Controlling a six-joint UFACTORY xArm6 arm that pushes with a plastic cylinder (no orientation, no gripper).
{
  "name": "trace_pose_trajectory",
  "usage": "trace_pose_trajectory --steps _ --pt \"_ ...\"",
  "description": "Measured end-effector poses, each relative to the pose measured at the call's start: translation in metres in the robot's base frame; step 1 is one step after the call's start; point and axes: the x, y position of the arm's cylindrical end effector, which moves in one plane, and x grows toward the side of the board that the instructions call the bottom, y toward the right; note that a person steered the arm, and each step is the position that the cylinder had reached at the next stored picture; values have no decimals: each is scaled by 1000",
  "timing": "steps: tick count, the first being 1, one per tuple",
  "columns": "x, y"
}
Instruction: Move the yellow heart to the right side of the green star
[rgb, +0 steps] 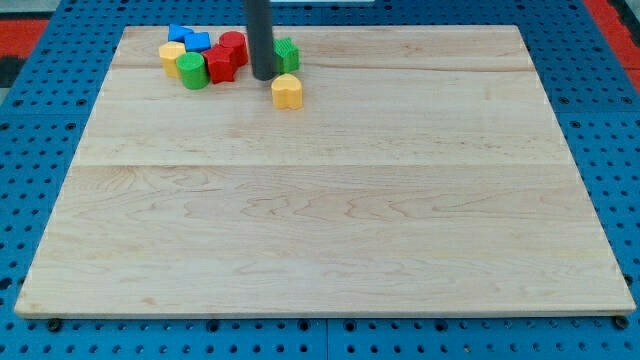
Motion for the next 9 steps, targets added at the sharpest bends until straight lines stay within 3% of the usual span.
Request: trace_pose_trajectory --steps 1,2,4,5,6,8,9 --pt "25 -40" --pt "49 -6" --pt "46 69" --pt "43 78" --pt "20 70" --pt "21 20" --pt "13 39"
